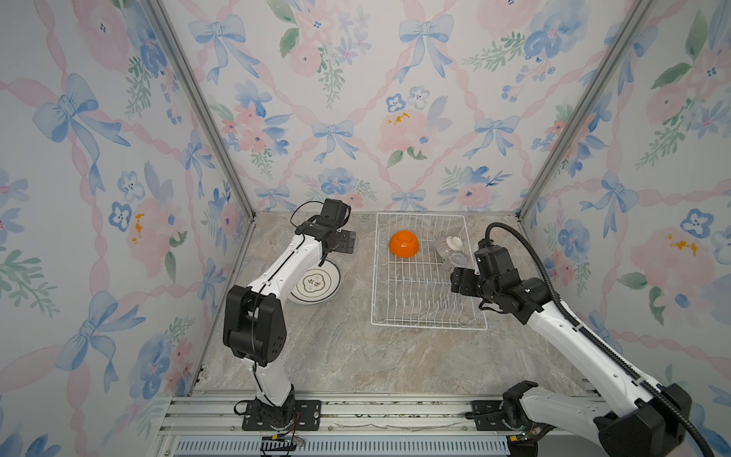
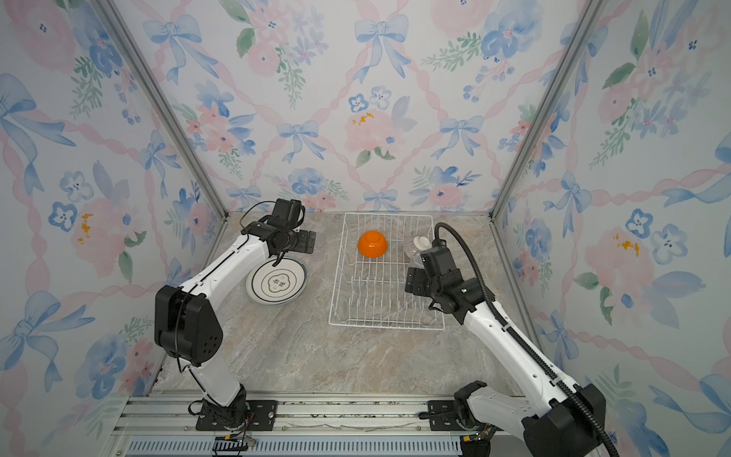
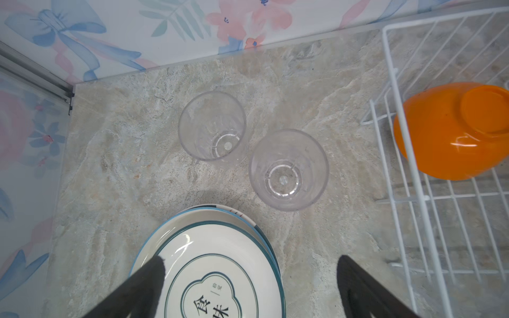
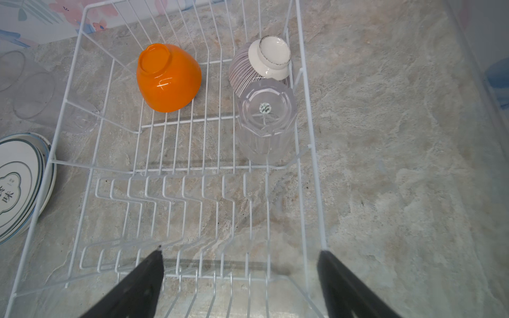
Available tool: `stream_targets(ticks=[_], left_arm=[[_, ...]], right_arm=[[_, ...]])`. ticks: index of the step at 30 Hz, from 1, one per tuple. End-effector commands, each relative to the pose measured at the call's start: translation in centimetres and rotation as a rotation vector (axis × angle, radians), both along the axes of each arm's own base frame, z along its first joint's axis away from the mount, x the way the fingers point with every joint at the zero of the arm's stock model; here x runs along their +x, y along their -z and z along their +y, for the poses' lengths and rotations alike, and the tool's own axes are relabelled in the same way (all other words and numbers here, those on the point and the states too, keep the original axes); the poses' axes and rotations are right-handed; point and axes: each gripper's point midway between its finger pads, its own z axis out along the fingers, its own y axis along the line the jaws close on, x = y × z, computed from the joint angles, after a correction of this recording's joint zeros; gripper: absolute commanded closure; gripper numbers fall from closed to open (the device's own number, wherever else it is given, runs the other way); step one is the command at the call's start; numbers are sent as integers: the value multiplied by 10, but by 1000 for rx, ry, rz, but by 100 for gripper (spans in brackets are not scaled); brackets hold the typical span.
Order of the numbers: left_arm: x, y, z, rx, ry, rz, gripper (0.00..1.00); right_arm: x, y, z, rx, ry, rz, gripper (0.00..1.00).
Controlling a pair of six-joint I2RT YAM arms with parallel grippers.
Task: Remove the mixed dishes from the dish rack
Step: 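Move the right gripper over the clear glass in the rack while the left withdraws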
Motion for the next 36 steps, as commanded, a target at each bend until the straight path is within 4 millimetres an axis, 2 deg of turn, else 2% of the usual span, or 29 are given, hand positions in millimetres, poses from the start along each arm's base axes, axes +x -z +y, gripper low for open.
stream_targets(ticks=[1,3,9,13,17,20,23,24,27,30,36], left_arm=[[-14,-10,6,-59,-40,-58,2],[-28,-22,0,-126,-23,-111,2],[-81,-54,-28,-297,71,-233,2],[-111,-64,-40,-408,104,-264,2],[-132,-67,-50,-522,120,-297,2],[-138,-71,-49,-568,126,-338,2],[-138,-77,-46,-560,123,-372,2],[-137,-79,-45,-553,122,-378,2],[-131,-83,-42,-531,104,-396,2],[-127,-73,-36,-550,35,-383,2],[-122,-52,-41,-579,35,-341,2]], right_arm=[[11,0,-1,-29,-18,32,11],[19,3,6,-18,-33,38,11],[43,24,6,-18,-11,99,11],[58,36,6,-24,10,141,11],[72,46,3,-32,27,168,11],[83,51,9,-20,15,170,10],[92,57,3,-56,42,182,10],[94,67,1,-73,53,209,10],[102,76,0,-87,61,225,11],[108,80,-5,-114,88,227,11],[120,79,-7,-137,110,200,11]])
